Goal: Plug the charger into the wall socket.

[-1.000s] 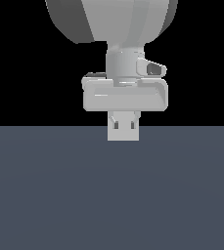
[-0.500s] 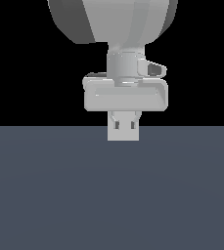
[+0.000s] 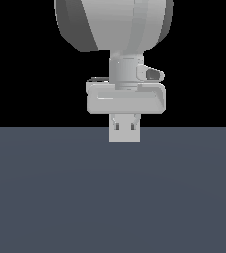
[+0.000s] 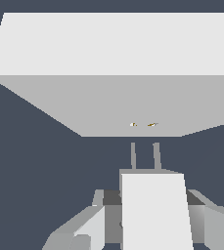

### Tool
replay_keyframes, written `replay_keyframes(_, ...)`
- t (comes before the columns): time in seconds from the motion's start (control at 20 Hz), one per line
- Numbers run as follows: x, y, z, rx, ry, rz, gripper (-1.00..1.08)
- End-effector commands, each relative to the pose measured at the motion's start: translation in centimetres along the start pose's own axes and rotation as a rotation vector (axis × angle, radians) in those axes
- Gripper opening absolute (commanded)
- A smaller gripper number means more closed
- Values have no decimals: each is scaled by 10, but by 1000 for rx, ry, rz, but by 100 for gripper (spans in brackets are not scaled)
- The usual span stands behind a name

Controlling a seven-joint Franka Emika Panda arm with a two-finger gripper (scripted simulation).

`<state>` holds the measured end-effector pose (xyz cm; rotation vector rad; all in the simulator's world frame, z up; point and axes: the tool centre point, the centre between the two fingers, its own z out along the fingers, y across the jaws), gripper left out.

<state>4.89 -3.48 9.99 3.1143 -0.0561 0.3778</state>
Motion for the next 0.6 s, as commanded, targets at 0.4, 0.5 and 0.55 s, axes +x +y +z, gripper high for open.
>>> replay_keyframes(0.4, 26, 0, 6, 0, 0, 0, -100)
replay_keyframes(0.5, 27, 0, 6, 0, 0, 0, -100)
replay_keyframes(0.55, 27, 0, 6, 0, 0, 0, -100)
